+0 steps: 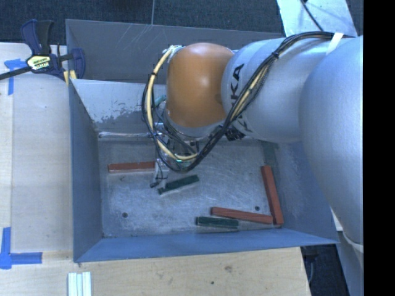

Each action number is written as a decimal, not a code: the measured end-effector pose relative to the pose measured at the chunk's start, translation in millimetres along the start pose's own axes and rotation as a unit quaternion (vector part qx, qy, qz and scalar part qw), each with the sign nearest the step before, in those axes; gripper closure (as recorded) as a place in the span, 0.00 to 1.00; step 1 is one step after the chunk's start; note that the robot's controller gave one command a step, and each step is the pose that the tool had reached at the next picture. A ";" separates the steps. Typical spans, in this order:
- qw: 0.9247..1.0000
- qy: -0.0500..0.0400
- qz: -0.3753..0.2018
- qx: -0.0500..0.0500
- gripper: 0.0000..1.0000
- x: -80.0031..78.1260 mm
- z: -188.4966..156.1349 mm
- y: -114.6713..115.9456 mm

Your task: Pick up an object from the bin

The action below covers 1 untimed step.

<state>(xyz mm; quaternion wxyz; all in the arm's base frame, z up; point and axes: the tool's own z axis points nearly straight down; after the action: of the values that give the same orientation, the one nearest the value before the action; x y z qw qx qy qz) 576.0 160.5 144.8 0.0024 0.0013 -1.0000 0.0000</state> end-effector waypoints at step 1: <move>1.000 -0.002 0.015 0.000 0.00 -40.3 76.3 -27.1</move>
Offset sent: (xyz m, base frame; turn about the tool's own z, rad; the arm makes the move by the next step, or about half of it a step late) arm 0.0397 -0.0245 -0.0722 0.0279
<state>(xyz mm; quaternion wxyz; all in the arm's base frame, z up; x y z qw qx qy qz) 615.9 133.5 68.3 0.0000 -0.0142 -0.9999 0.0004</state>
